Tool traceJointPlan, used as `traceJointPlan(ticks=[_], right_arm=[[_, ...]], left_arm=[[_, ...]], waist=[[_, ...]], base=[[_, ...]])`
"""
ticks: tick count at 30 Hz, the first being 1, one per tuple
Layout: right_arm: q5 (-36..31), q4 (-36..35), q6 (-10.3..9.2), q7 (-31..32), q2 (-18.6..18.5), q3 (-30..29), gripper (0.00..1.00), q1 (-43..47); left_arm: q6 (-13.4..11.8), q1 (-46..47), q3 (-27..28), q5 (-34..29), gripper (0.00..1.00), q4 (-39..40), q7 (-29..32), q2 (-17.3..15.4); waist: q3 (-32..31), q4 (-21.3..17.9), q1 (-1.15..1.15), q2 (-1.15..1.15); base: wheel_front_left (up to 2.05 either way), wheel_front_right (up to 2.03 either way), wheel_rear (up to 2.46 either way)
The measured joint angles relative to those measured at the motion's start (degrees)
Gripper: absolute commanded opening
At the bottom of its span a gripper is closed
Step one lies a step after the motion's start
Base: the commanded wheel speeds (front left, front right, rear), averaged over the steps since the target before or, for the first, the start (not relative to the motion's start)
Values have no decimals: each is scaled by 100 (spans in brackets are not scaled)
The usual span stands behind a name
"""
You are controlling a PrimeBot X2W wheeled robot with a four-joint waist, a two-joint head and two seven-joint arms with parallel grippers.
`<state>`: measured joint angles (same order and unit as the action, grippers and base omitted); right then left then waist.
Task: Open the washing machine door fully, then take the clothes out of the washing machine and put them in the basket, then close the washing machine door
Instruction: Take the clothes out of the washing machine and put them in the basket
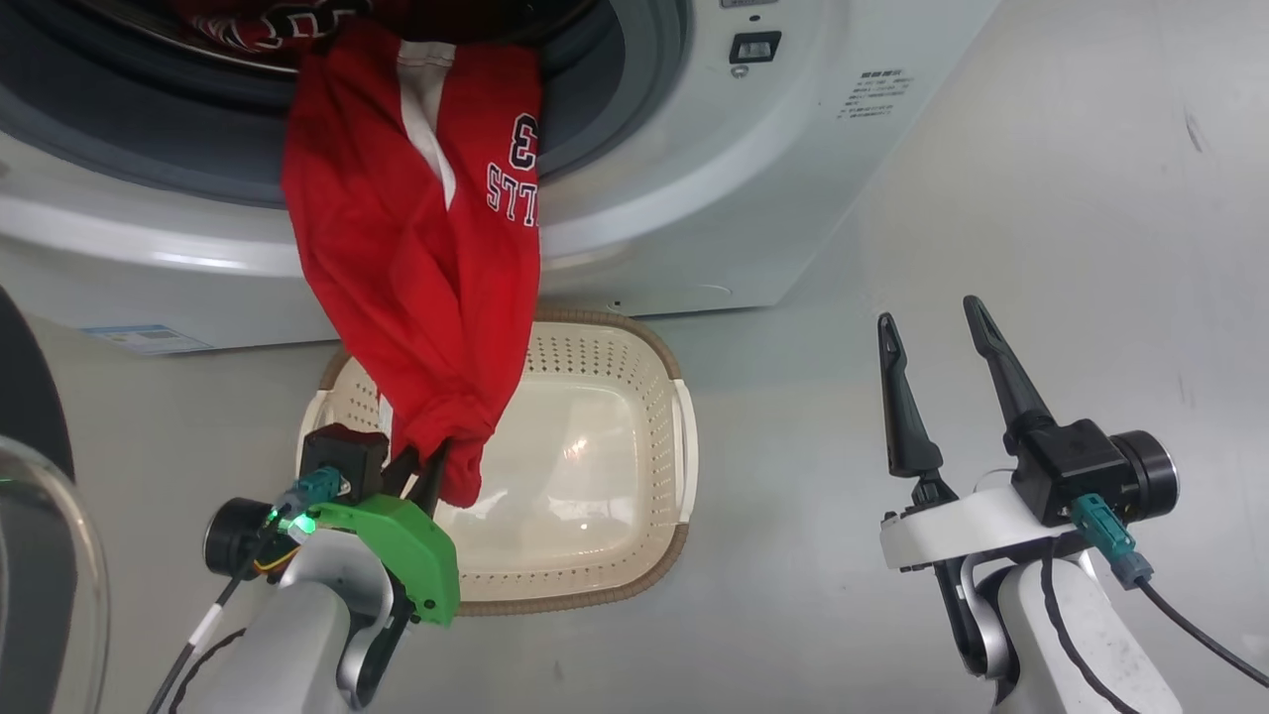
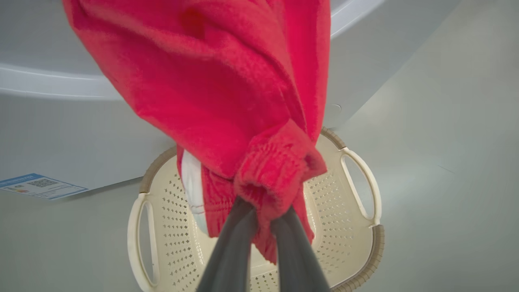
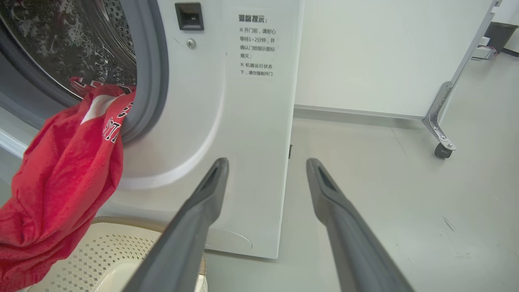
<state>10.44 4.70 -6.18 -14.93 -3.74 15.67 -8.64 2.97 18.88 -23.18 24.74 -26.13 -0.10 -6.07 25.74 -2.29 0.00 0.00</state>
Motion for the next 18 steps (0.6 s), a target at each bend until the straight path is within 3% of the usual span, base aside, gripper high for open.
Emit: traceJointPlan(ticks=[11,12,14,15,17,18], right_arm=[[11,-114,0,0,25,49,100,-344],[12,-115,0,0,25,49,100,-367],[22,-115,0,0,30,54,100,-419],[35,-116,0,0,34,41,100,-434],[40,-118,-1,0,35,24,100,-441],[43,-118,-1,0,35,19,100,-441]], left_arm=[[159,888,-179,-209,0,-1042,155,-120],[185,946,-177,-209,13,-1131,155,-118],[197,1024,-169,-199,48,-1343,156,-101],[223,1046,-178,-179,49,-1441,156,-80],[272,1077,-203,-104,100,-1667,255,-27],[287,1077,-201,-77,100,-1763,264,1]], waist=[[542,-387,0,0],[582,-419,0,0],[649,-483,0,0],[677,-512,1,0],[728,-557,1,0],[748,-574,1,0]], base=[[0,0,0],[0,0,0],[0,0,0],[0,0,0],[0,0,0],[0,0,0]])
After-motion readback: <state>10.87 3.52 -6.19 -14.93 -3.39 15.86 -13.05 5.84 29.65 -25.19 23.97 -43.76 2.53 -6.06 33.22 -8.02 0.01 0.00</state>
